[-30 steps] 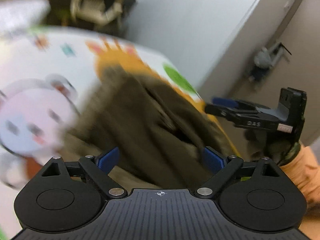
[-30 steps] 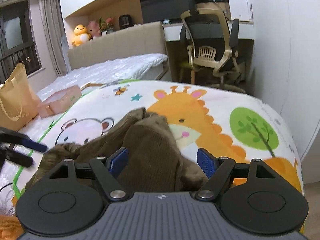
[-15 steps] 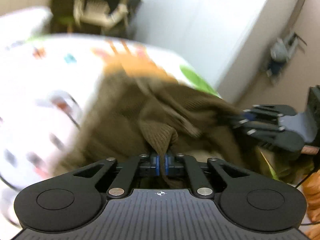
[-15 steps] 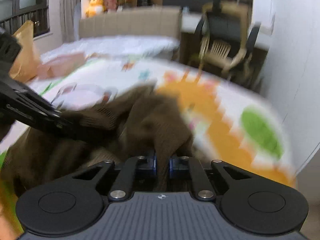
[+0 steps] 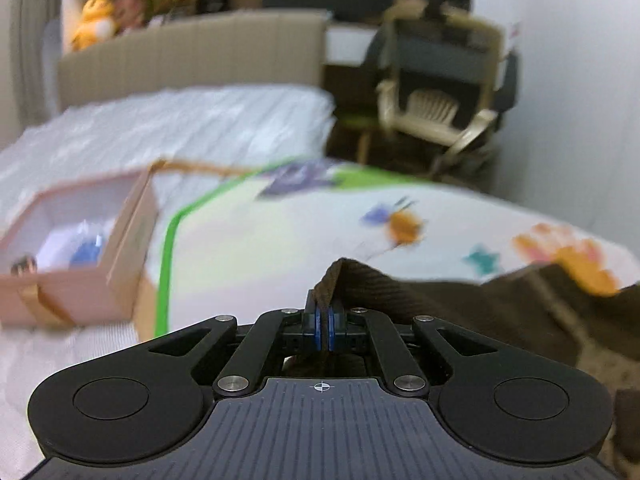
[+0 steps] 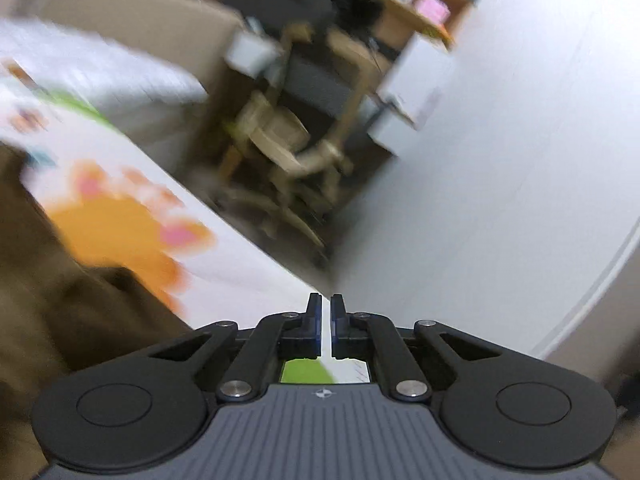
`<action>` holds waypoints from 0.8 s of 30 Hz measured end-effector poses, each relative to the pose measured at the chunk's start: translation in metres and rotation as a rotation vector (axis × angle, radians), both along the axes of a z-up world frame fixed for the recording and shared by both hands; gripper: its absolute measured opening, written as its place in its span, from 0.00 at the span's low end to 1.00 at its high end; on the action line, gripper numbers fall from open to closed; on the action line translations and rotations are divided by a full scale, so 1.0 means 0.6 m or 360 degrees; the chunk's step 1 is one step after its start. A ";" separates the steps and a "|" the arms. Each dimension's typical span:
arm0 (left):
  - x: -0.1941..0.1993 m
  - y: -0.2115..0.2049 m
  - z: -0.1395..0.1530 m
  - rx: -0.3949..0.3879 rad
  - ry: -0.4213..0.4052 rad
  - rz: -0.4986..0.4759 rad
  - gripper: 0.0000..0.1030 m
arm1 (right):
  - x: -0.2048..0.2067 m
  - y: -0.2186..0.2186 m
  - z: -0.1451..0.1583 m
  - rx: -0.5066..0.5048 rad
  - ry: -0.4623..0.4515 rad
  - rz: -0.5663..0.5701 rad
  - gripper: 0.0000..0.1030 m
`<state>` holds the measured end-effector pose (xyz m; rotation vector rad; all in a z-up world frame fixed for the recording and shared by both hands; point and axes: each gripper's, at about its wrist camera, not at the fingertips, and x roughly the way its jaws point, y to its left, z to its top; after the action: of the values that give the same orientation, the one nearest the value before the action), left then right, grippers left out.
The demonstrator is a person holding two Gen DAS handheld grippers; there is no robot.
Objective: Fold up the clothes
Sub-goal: 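Lift the dress with both grippers and shake it out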
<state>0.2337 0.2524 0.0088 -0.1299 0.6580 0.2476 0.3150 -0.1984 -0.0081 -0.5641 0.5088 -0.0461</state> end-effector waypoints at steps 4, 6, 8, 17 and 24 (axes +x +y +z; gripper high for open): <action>-0.002 0.011 -0.034 -0.0069 0.0079 -0.0021 0.05 | 0.032 -0.063 -0.016 0.0327 0.0202 -0.0103 0.03; -0.010 0.008 -0.024 -0.0106 0.0047 -0.0073 0.11 | 0.016 -0.071 0.009 0.0638 0.0299 0.0030 0.06; -0.024 0.006 -0.001 -0.0174 -0.0017 -0.0100 0.23 | -0.004 -0.049 0.028 0.0743 0.0364 0.0197 0.21; -0.065 -0.085 0.049 -0.0369 -0.0163 -0.0436 0.65 | -0.055 0.040 -0.034 0.0154 0.0542 0.0430 0.54; -0.041 -0.173 -0.015 -0.0517 -0.0033 -0.0711 0.75 | -0.040 0.038 -0.020 -0.0466 0.0036 0.0232 0.05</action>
<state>0.2092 0.1485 -0.0001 -0.2907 0.6852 -0.2921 0.2910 -0.1758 -0.0202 -0.8876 0.4849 0.0252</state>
